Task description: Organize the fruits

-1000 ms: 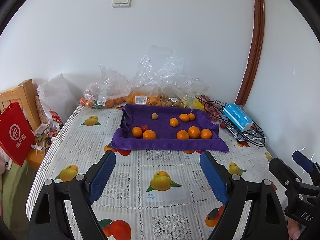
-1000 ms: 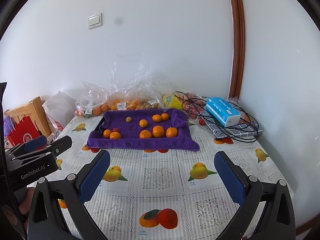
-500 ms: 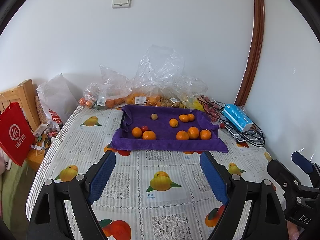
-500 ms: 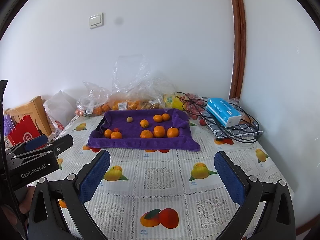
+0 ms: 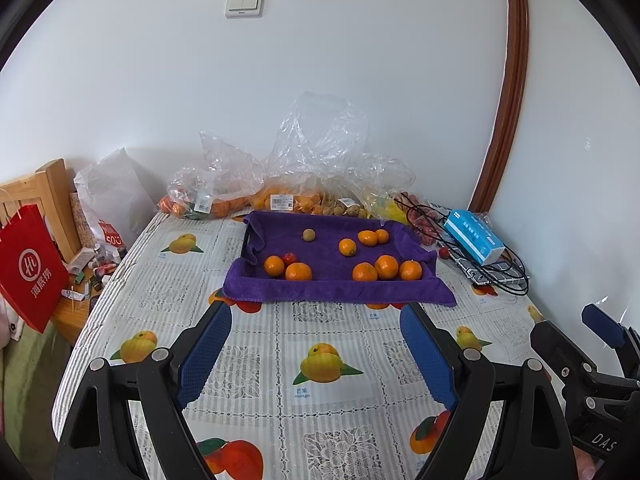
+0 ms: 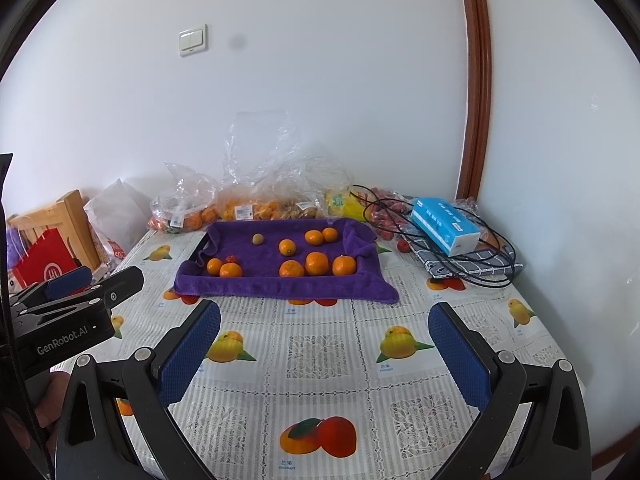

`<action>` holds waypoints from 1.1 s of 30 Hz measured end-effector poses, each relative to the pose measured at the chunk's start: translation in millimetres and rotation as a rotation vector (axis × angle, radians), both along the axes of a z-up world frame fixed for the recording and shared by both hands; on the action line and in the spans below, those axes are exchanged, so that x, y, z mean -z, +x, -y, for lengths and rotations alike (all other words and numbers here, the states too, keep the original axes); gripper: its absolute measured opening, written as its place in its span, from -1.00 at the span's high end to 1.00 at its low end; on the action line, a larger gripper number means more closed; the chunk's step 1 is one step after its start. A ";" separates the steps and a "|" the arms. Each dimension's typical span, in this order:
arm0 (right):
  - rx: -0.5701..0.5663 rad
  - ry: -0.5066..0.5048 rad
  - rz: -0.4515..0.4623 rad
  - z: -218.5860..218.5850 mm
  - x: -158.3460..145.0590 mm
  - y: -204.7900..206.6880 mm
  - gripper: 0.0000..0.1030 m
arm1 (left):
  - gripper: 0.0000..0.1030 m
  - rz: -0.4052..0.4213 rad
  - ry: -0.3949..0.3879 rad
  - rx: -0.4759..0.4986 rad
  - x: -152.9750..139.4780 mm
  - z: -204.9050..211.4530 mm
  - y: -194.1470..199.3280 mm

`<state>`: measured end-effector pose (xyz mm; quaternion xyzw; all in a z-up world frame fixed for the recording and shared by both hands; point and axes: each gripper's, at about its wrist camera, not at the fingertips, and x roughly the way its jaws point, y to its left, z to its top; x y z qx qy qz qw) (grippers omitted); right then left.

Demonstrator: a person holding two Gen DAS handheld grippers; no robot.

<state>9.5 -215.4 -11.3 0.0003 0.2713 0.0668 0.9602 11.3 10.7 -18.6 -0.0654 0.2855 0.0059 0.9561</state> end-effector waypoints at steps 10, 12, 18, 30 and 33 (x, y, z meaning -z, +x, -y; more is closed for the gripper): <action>-0.005 -0.001 0.000 -1.8 0.8 0.6 -0.99 | -0.66 0.001 0.000 -0.005 -4.9 0.1 0.0; -0.004 -0.002 0.001 -2.4 0.8 0.6 -0.99 | -0.66 0.001 0.000 -0.005 -5.6 0.0 0.5; -0.005 -0.001 0.003 -2.4 0.4 0.6 -0.99 | -0.66 0.002 0.000 -0.006 -5.7 -0.1 0.0; 0.001 0.017 0.008 0.1 -1.6 1.2 -0.99 | -0.66 0.006 0.001 -0.005 -4.8 -2.4 -0.5; -0.003 0.019 0.010 -1.1 -1.2 2.9 -0.99 | -0.67 0.006 0.005 -0.008 -4.4 -2.4 0.2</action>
